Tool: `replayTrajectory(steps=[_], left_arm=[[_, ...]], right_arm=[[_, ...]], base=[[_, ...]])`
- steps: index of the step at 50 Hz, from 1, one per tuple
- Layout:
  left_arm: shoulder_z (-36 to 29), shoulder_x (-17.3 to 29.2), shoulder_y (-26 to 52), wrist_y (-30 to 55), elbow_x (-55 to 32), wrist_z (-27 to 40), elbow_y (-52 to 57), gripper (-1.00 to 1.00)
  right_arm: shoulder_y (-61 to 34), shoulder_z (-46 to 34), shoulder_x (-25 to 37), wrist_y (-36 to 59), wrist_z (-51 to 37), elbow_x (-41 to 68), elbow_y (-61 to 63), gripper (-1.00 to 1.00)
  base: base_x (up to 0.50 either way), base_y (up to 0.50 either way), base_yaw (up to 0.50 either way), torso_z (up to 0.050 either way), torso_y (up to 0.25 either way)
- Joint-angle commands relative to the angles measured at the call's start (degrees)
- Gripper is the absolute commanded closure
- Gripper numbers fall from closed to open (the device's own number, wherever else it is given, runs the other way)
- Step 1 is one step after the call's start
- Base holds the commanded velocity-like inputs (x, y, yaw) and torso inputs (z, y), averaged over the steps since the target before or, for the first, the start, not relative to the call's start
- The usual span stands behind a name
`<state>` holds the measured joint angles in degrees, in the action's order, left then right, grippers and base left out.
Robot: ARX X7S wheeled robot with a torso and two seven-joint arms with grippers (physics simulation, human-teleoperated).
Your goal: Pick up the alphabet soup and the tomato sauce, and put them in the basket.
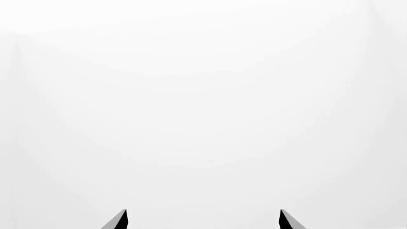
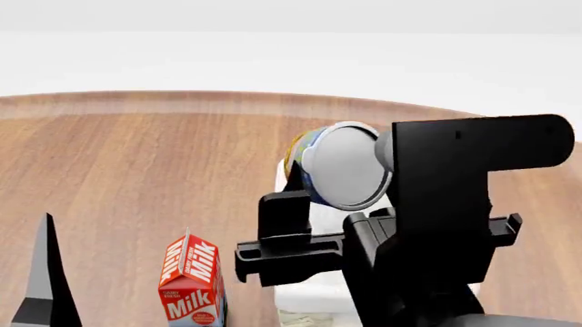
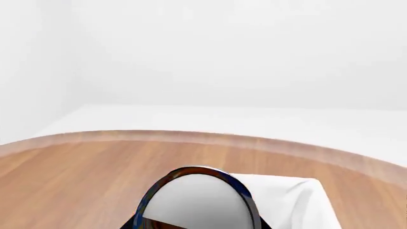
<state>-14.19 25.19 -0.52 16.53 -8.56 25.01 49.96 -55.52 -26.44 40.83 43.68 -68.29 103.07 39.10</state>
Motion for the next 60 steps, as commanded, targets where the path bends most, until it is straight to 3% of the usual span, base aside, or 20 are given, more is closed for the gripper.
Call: replayTrajectory(steps=[1, 18, 33, 60], left_arm=[[-0.02, 0.17, 0.19, -0.05, -0.19, 0.11, -0.11, -1.00], [0.06, 0.49, 0.10, 0.41, -0.59, 0.48, 0.61, -1.00], [-0.50, 0.55, 0.52, 0.57, -0.31, 0.71, 0.31, -1.00], [-0.93, 0.65, 0.18, -0.74, -0.54, 0.96, -0.59, -1.00]], right_arm=[[-4.97, -1.76, -4.84, 2.14, 5.40, -7.81, -11.37, 1.00], [-6.65, -9.49, -10.47, -0.79, 18.09, -28.78, -29.71, 1.00], [-11.09, -13.34, -17.83, -6.20, 28.16, -37.81, -50.20, 1.00], [-18.14, -16.26, -28.84, -13.47, 37.93, -45.32, -82.52, 1.00]], base=[[0.00, 0.00, 0.00, 0.000, 0.010], [0.00, 0.00, 0.00, 0.000, 0.001], [0.00, 0.00, 0.00, 0.000, 0.001], [0.00, 0.00, 0.00, 0.001, 0.001]])
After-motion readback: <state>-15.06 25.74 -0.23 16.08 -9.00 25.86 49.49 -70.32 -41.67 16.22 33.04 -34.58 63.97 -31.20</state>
